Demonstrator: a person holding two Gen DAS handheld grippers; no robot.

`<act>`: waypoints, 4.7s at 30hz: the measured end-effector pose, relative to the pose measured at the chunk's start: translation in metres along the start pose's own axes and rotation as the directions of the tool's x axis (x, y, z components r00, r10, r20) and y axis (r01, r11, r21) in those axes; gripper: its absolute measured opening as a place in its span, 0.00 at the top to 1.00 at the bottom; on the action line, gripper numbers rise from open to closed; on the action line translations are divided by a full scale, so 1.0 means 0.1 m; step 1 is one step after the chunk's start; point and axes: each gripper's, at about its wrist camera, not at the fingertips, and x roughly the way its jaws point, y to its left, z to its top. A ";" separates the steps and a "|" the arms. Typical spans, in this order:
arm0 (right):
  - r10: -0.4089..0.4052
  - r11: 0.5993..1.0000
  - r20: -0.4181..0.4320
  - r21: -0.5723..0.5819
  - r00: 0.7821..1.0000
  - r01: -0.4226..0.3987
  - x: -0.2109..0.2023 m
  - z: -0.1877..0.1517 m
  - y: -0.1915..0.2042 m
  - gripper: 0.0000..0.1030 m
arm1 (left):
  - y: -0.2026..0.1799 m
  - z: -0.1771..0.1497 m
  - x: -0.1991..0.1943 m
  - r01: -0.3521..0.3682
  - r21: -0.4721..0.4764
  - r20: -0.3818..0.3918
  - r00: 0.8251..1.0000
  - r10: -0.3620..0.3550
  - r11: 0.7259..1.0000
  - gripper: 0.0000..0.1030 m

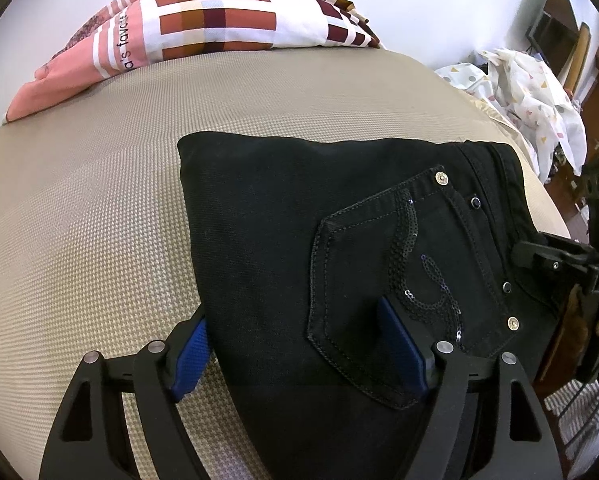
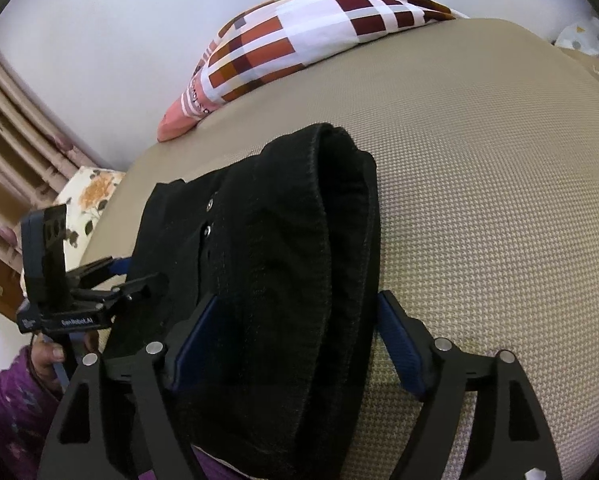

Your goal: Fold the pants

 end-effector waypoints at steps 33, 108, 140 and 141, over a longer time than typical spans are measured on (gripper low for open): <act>0.064 0.997 0.026 0.041 0.998 -0.065 -0.02 -0.05 -0.08 0.73 | 0.03 -0.01 -0.12 -0.006 0.016 0.048 0.999 0.005 1.000 0.64; 0.303 0.953 0.057 -0.036 0.951 -0.302 0.74 0.84 1.48 0.81 | 1.64 0.03 -1.21 -0.061 -0.198 0.251 0.962 0.110 0.978 0.83; 0.341 0.940 0.012 0.009 0.940 -0.341 2.17 1.55 2.11 0.81 | 3.28 0.61 -0.89 -0.177 -0.289 0.251 0.935 0.253 0.941 0.83; 0.339 0.941 0.012 0.009 0.941 -0.340 2.19 1.55 2.11 0.81 | 3.29 0.62 -0.87 -0.178 -0.289 0.249 0.935 0.253 0.941 0.83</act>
